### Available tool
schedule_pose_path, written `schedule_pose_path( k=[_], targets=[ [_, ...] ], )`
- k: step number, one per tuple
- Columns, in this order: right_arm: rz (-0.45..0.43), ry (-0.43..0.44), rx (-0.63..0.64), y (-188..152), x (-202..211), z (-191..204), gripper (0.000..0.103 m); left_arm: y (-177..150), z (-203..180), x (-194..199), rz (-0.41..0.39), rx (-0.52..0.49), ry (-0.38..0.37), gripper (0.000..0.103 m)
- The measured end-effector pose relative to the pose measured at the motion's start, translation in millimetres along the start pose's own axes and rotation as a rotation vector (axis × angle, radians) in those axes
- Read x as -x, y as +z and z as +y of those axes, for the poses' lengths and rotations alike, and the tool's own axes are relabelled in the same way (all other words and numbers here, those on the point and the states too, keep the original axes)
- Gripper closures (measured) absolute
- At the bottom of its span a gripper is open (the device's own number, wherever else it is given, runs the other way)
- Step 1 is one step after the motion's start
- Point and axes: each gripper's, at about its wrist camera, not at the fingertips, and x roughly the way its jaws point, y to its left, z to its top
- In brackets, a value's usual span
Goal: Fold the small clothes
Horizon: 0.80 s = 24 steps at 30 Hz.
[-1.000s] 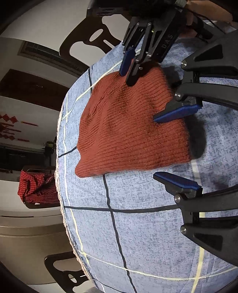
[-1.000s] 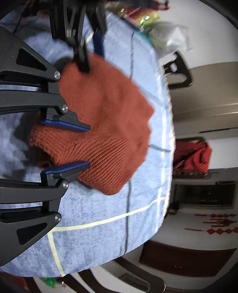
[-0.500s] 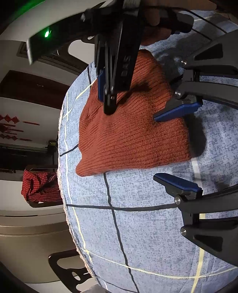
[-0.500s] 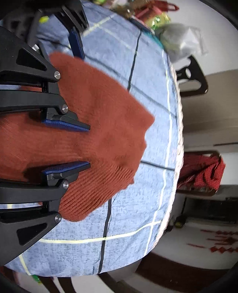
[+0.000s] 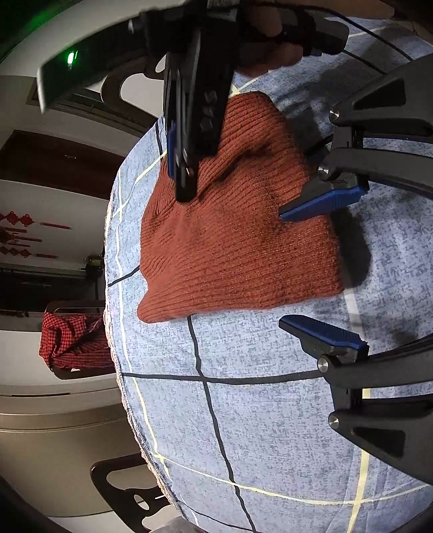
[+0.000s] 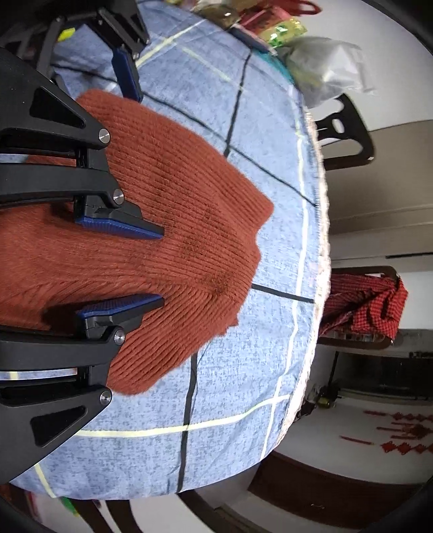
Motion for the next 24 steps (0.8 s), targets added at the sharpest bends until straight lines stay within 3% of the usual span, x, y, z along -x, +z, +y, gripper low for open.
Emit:
schedule_pose_path(
  k=[4, 5, 7, 11, 17, 24],
  targets=[
    [-0.053, -0.009, -0.058, -12.1, 24.4, -19.2, 0.065, 2.0, 5.9, 7.6, -0.011, 0.013, -0.043, 0.039],
    [-0.056, -0.004, -0.079, -16.0, 28.9, -25.2, 0.054, 4.3, 8.5, 7.7, -0.013, 0.025, -0.062, 0.035],
    [-0.061, 0.008, -0.137, -25.7, 38.1, -40.5, 0.044, 8.8, 16.8, 10.0, -0.016, 0.06, -0.101, 0.031],
    [-0.048, 0.123, -0.301, -45.2, 43.3, -74.3, 0.043, 21.9, 31.7, 6.8, -0.019, 0.123, -0.164, 0.026],
    [0.06, 0.292, -0.434, -57.8, 11.5, -93.1, 0.043, 35.6, 39.0, -23.5, 0.083, 0.183, -0.232, 0.024],
    [0.053, 0.372, -0.499, -50.0, -6.0, -94.3, 0.043, 43.9, 41.8, -42.1, 0.149, 0.253, -0.332, 0.024]
  ],
)
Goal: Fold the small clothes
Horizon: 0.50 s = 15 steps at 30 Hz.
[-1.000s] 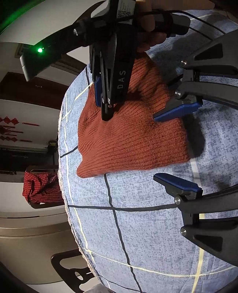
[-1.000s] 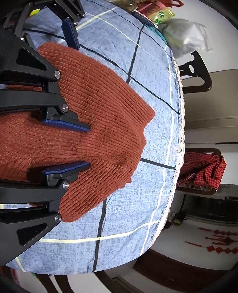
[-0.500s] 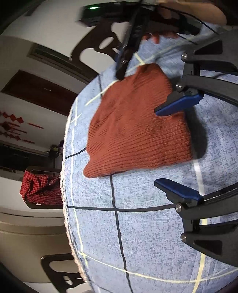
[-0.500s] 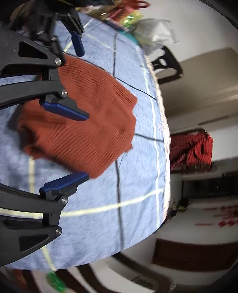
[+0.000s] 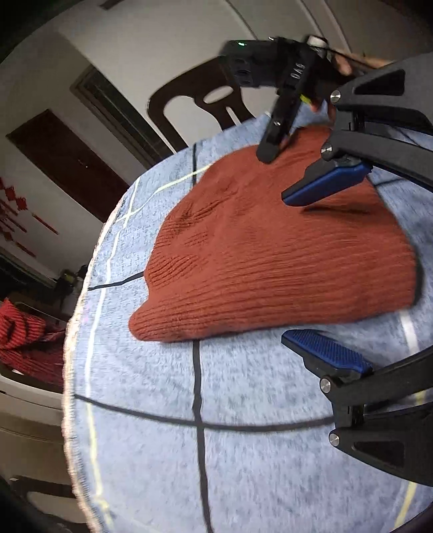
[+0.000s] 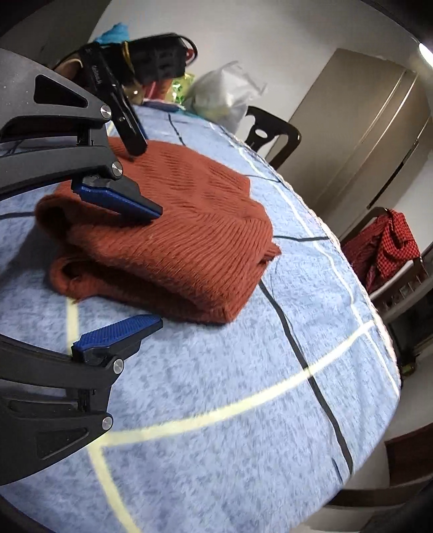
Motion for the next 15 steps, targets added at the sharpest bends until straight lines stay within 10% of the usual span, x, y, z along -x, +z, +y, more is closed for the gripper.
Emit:
schedule_pose_path(
  k=[8, 15],
  targets=[
    [0.031, -0.036, 0.057, 5.2, -9.7, 11.3, 0.043, 6.0, -2.5, -12.6, 0.028, 0.008, 0.007, 0.028],
    [0.005, -0.042, 0.06, -0.8, -8.3, 23.4, 0.063, 6.5, -8.6, -9.5, 0.008, -0.016, 0.054, 0.059]
  ],
)
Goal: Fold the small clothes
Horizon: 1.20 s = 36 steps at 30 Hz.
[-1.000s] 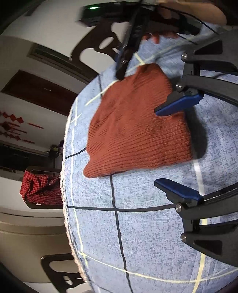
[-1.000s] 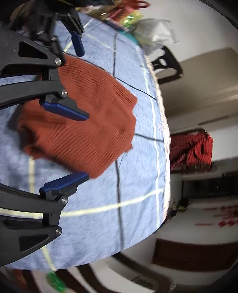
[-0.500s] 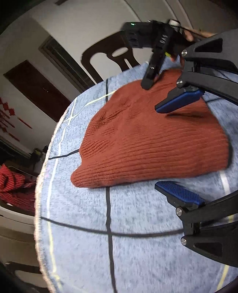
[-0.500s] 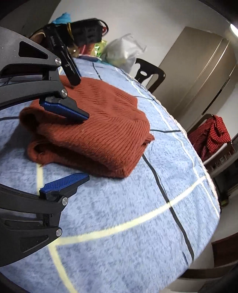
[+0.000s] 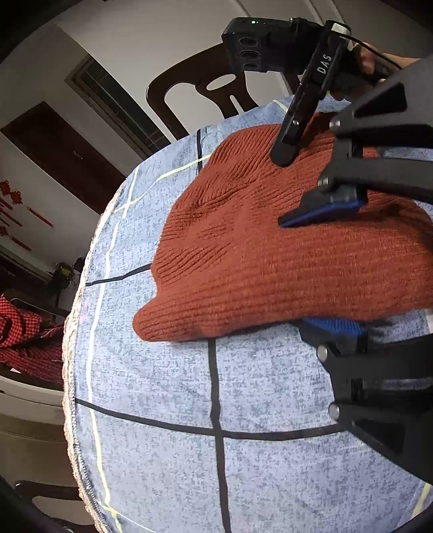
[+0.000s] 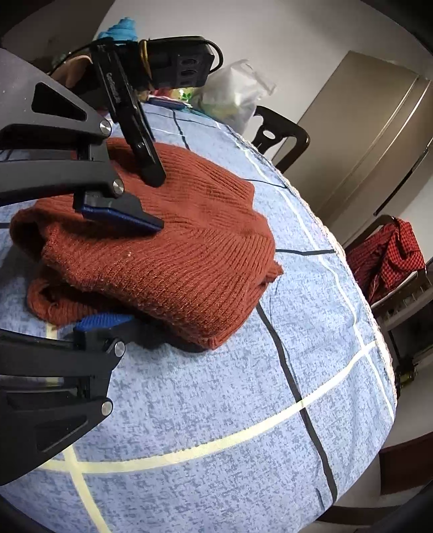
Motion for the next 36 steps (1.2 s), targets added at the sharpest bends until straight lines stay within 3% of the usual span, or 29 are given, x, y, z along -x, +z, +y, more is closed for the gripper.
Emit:
schedule_pose_path(
  k=[9, 11, 19, 23, 26, 29, 36],
  targets=[
    [-0.066, 0.001, 0.055, 4.1, 16.9, 40.9, 0.077, 4.0, 0.6, 22.6, -0.049, -0.01, -0.033, 0.066],
    [-0.076, 0.017, 0.075, 5.6, 18.8, 56.1, 0.084, 4.4, 3.4, 34.0, -0.066, -0.015, -0.031, 0.066],
    [-0.049, 0.084, 0.11, 1.0, -4.7, 99.7, 0.085, 4.2, 40.2, 63.7, -0.098, 0.015, 0.036, 0.066],
    [-0.032, 0.113, 0.146, -5.1, -14.7, 121.4, 0.088, -2.9, 52.5, 68.0, -0.091, 0.031, 0.004, 0.067],
    [-0.047, 0.108, 0.158, -5.1, -20.6, 134.8, 0.088, -6.5, 67.3, 67.7, -0.083, 0.04, 0.039, 0.066],
    [-0.065, 0.033, 0.165, -7.9, -26.0, 135.7, 0.088, -11.3, 75.6, 60.6, -0.058, 0.042, 0.063, 0.062],
    [-0.115, -0.2, 0.232, -17.0, -30.5, 129.0, 0.088, -17.5, 76.0, 68.4, -0.095, -0.009, 0.127, 0.048]
  ],
)
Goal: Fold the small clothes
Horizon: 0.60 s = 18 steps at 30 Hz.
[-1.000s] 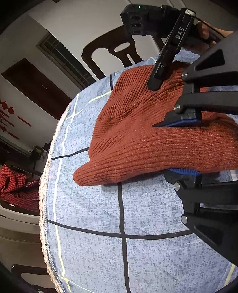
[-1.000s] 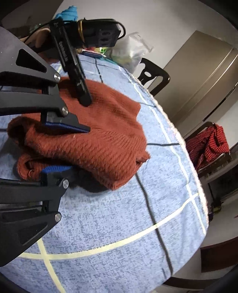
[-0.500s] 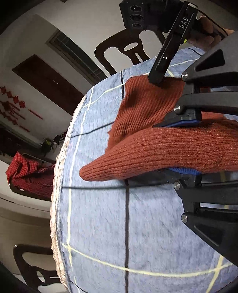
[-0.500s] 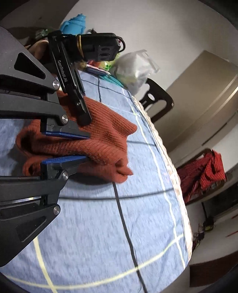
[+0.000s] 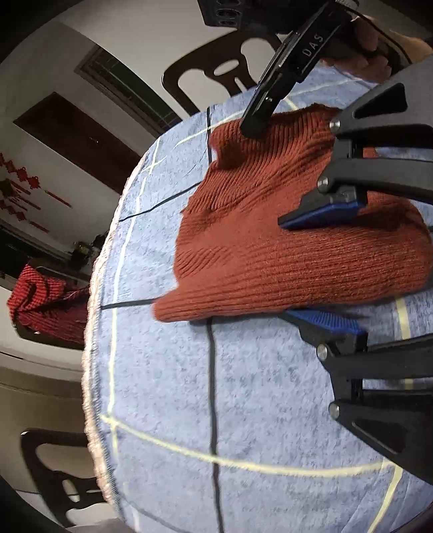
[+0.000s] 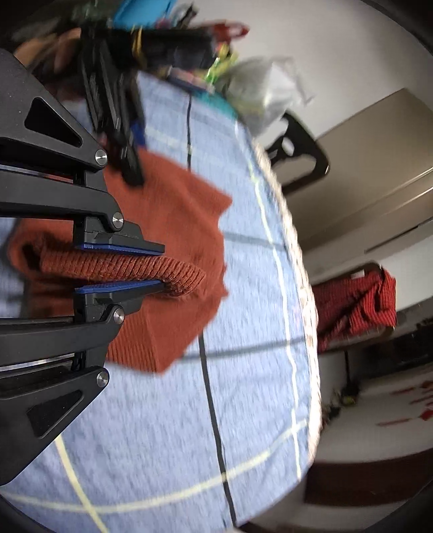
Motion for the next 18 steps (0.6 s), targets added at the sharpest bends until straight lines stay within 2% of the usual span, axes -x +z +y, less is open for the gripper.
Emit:
schedule_pose_path(
  k=[3, 7, 11, 13, 16, 18],
  targets=[
    [0.008, -0.062, 0.005, -4.9, 0.3, -4.2, 0.088, -0.7, -0.3, 8.4, -0.04, -0.014, 0.053, 0.047],
    [-0.051, -0.075, 0.063, -8.2, 14.1, 8.1, 0.086, -2.5, 1.8, 19.1, -0.066, 0.02, 0.029, 0.043],
    [-0.115, -0.099, 0.166, -18.0, 24.3, 27.6, 0.082, -6.8, -11.8, 19.9, -0.068, -0.019, 0.055, 0.043],
    [-0.115, -0.123, 0.226, -24.8, 23.0, 35.6, 0.082, -11.0, -18.8, 18.4, -0.069, -0.033, 0.071, 0.043],
    [-0.116, -0.22, 0.275, -35.6, 16.8, 39.4, 0.082, -18.6, -23.1, 13.8, -0.069, -0.041, 0.088, 0.043],
    [-0.077, -0.204, 0.278, -42.4, 8.2, 35.8, 0.082, -23.4, -22.4, 10.7, -0.07, -0.034, 0.106, 0.043]
  ],
)
